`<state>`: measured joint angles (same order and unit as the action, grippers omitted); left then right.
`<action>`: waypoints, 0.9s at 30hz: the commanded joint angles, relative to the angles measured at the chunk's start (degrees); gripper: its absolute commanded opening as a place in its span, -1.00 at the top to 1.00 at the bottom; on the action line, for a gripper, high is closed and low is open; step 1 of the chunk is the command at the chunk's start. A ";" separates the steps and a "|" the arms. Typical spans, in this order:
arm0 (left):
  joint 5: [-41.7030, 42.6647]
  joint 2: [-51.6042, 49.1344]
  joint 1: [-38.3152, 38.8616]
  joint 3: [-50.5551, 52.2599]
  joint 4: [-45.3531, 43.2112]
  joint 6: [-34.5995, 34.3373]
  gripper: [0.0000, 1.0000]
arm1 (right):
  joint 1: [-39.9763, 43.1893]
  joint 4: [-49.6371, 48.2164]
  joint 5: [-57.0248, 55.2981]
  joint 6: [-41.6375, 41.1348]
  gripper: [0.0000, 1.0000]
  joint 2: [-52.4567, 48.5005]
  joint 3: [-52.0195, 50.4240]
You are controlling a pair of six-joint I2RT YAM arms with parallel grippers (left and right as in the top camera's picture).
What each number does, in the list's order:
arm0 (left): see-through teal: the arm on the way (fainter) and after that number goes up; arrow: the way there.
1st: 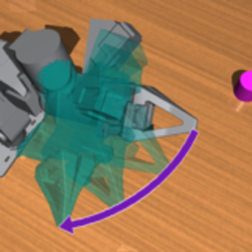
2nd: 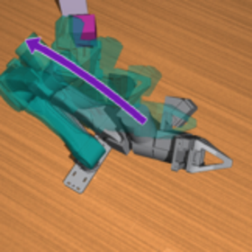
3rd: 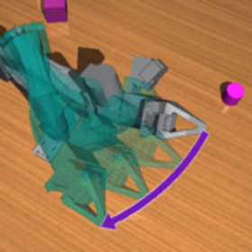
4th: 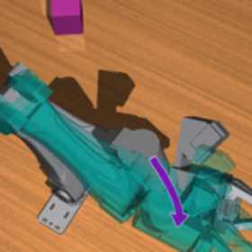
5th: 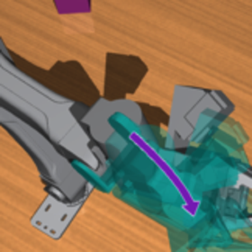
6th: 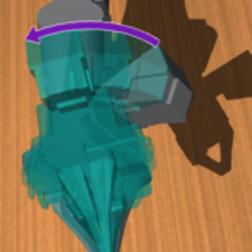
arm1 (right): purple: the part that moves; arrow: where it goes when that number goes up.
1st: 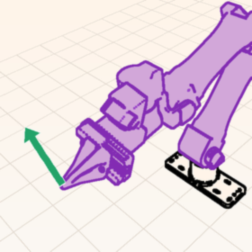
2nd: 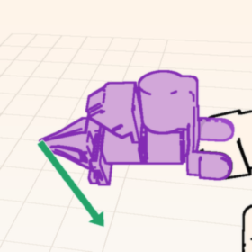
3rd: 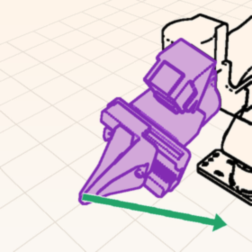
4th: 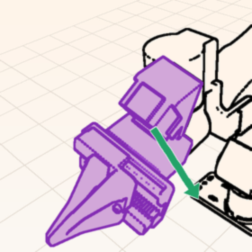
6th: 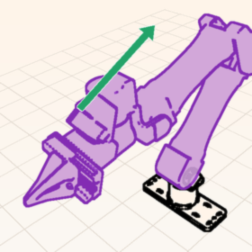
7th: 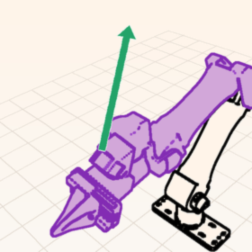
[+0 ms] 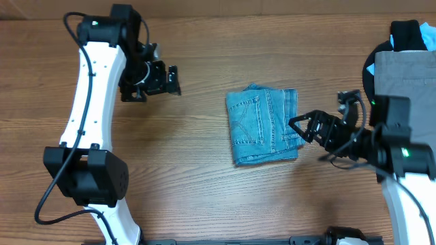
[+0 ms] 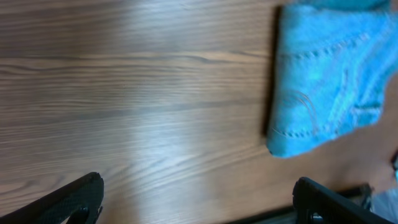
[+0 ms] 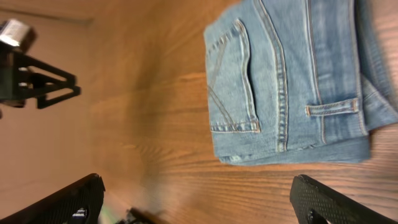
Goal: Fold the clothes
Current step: 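Move the left gripper to the bundle's left edge, right gripper to its right, then grasp the folded jeans with the left gripper and carry it to the top-left corner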
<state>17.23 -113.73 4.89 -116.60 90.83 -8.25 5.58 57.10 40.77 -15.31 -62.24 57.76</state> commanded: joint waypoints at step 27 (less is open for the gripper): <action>12.28 0.59 21.77 41.88 -50.73 -13.07 -0.99 | 0.17 0.31 -6.67 -2.73 -1.00 2.21 1.25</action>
<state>27.99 -113.58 26.17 -78.52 43.55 -17.08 5.58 57.67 34.30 -18.00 -59.13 57.76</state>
